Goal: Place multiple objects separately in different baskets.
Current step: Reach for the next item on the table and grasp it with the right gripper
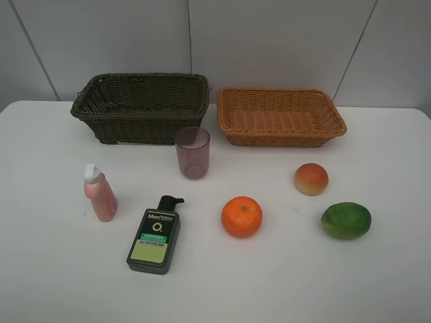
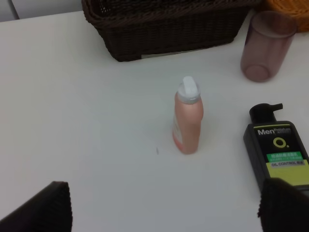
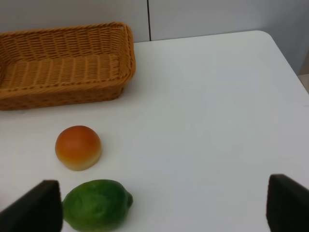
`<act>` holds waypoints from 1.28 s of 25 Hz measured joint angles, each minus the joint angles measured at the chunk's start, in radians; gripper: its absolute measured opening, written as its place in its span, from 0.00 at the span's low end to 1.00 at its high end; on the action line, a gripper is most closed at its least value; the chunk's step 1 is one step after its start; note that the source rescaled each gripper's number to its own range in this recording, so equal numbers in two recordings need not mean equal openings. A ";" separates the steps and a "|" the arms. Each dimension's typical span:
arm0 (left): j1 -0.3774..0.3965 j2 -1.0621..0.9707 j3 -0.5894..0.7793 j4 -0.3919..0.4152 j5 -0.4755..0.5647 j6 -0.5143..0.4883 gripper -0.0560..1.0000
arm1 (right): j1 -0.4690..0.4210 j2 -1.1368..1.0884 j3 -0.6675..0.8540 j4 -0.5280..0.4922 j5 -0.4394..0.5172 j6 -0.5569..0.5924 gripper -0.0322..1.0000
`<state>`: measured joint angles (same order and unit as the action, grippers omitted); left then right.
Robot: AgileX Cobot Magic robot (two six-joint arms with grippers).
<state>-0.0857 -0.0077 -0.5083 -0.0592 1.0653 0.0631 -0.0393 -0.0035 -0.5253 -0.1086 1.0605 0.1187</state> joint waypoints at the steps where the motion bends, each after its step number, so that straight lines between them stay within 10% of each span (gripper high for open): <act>1: 0.000 0.000 0.000 0.000 0.000 0.000 1.00 | 0.000 0.000 0.000 0.000 0.000 0.000 0.75; 19: 0.000 0.000 0.000 0.000 0.000 0.000 1.00 | 0.003 0.016 -0.004 0.044 0.001 0.000 0.75; 32: 0.000 0.000 0.000 0.000 -0.001 0.000 1.00 | 0.003 0.707 -0.265 0.109 -0.051 0.000 0.75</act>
<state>-0.0857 -0.0077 -0.5083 -0.0592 1.0645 0.0631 -0.0361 0.7039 -0.7902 0.0000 1.0091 0.1187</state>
